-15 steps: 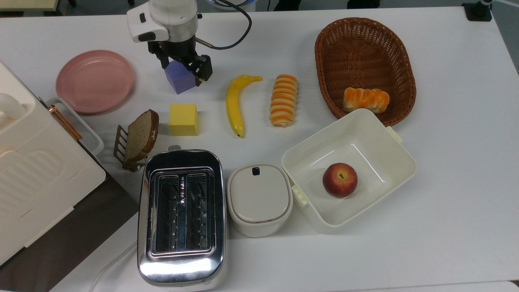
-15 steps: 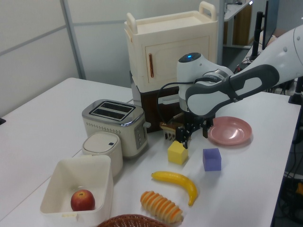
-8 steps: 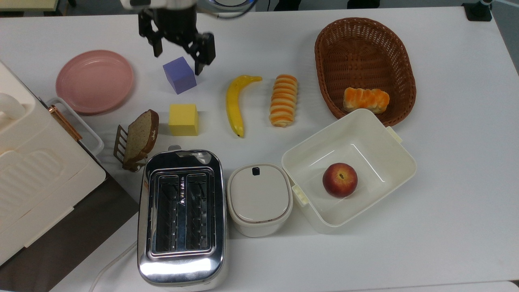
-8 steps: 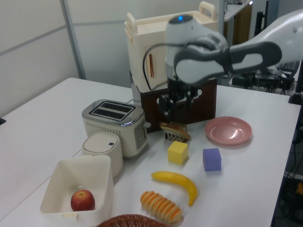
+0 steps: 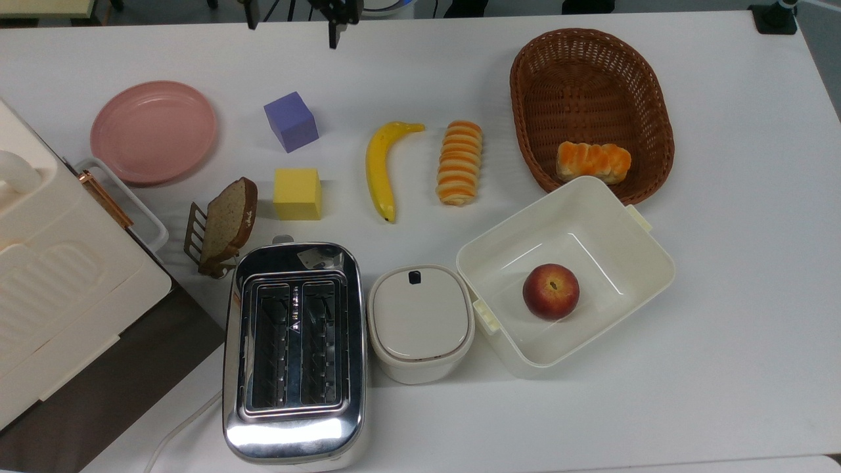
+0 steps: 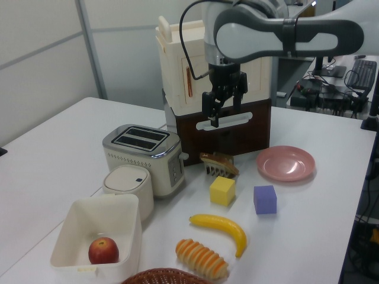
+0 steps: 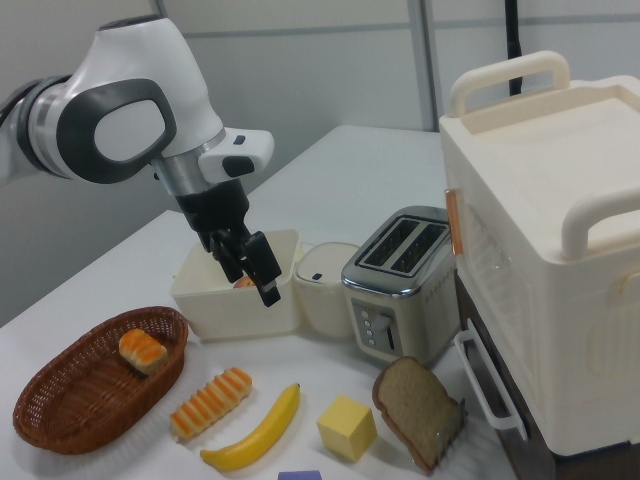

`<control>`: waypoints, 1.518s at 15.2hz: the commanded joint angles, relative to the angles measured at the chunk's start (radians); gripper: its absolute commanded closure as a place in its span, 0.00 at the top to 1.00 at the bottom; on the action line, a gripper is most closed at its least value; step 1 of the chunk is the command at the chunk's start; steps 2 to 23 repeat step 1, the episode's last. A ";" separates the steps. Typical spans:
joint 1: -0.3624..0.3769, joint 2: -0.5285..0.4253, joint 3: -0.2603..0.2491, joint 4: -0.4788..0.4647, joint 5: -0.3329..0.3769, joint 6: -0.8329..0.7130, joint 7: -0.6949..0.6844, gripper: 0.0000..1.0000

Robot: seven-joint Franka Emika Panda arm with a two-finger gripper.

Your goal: Put the purple cube on the table

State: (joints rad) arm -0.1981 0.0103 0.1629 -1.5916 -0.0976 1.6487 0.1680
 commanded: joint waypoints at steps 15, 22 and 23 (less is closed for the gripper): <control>-0.001 0.013 0.006 0.015 0.032 -0.058 -0.019 1.00; -0.001 0.013 0.006 0.015 0.032 -0.058 -0.019 1.00; -0.001 0.013 0.006 0.015 0.032 -0.058 -0.019 1.00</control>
